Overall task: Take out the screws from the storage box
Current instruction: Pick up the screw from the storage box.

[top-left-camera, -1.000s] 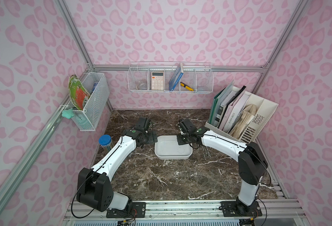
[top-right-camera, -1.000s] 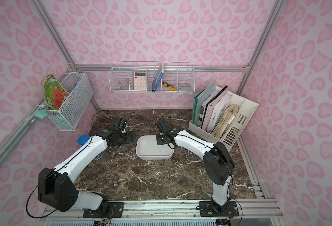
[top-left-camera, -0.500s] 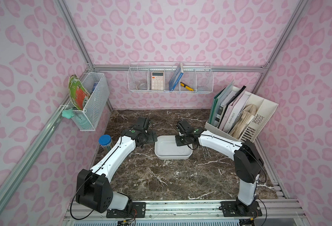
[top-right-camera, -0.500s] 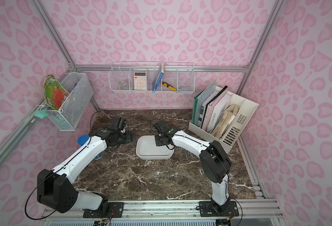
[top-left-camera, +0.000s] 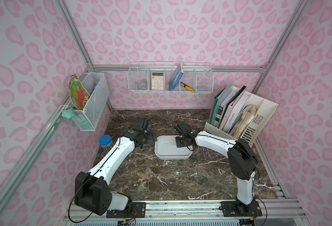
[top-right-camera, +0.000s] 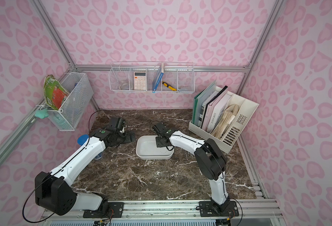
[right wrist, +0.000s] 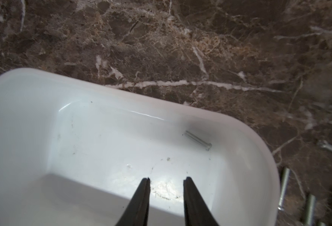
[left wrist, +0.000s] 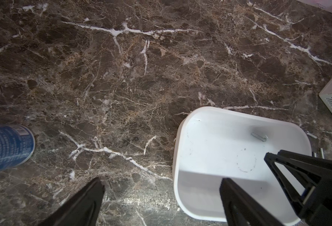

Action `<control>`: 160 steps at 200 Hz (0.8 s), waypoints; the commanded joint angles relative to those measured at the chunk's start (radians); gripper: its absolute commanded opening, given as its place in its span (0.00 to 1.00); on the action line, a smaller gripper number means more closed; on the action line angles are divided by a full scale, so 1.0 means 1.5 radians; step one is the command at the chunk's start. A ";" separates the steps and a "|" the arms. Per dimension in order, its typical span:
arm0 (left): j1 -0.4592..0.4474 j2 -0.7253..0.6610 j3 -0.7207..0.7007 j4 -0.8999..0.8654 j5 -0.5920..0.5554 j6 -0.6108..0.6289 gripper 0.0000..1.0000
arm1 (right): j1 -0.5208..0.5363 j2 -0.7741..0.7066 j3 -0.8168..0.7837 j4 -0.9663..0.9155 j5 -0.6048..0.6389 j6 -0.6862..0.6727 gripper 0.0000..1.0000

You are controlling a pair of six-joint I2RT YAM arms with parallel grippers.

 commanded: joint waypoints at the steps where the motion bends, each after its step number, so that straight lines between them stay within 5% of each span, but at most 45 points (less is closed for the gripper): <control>1: 0.000 -0.003 0.001 -0.004 0.003 0.000 0.97 | -0.003 0.011 0.007 -0.012 0.039 -0.055 0.35; 90: 0.000 0.007 0.005 -0.007 0.016 0.004 0.97 | -0.033 0.068 0.044 -0.005 0.040 -0.181 0.35; 160: 0.000 0.010 0.003 -0.005 0.011 0.002 0.97 | -0.038 0.098 0.051 -0.021 0.055 -0.183 0.33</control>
